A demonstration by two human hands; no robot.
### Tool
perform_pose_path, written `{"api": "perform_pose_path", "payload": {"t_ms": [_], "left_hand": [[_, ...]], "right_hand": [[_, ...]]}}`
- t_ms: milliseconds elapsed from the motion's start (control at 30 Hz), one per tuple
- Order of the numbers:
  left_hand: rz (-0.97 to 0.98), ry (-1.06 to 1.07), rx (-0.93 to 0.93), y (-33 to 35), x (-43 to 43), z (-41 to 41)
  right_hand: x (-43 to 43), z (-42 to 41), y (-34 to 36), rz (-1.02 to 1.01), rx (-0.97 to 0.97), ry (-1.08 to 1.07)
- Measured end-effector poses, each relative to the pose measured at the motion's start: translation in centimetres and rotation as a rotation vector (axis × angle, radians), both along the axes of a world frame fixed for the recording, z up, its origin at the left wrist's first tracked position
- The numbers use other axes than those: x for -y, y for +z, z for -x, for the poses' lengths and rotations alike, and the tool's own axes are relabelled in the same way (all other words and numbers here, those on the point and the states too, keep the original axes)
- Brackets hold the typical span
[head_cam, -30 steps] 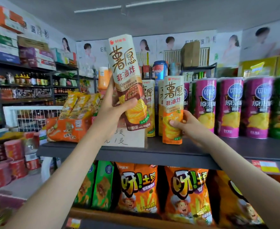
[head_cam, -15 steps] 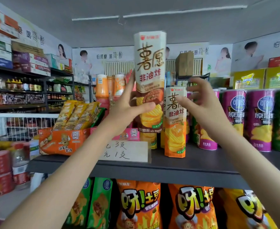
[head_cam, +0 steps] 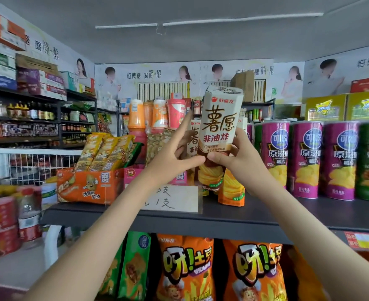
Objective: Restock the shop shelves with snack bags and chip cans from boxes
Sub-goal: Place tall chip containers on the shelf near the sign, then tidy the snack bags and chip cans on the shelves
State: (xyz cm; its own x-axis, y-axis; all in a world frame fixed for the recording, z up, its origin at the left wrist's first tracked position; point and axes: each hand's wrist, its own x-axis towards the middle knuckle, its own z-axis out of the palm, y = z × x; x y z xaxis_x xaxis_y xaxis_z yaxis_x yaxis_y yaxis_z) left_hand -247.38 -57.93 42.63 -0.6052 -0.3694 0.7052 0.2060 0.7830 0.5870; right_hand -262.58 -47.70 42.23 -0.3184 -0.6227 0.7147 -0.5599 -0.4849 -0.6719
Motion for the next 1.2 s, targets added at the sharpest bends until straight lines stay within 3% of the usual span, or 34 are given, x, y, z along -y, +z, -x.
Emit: {"api": "perform_pose_path", "payload": {"t_ms": [167,433,633,700,900,1200], "left_hand": [[-0.065,0.037,-0.063,0.2,0.0,-0.1],[-0.105,0.037,0.028,2.1,0.9,1.1],[-0.18,0.027,0.053,2.8,2.3,1.3],[-0.224,0.045,0.063,2.8,2.5,1.5],[-0.222,0.135,0.143,3.0,2.2,2.4],[-0.214,0.18,0.175,2.8,2.0,2.6]], "right_hand": [[1.3,0.5,-1.0,-0.112,0.046,0.005],[1.6,0.6,-2.1,-0.2,0.009,0.055],[-0.4,2.8,-1.7,0.013,-0.073,-0.364],[-0.4,4.1,-2.1,-0.064,-0.072,-0.398],[0.0,5.1,-3.2,-0.352,0.085,-0.075],[0.7,6.1,-3.5,-0.393,0.154,0.031]]}}
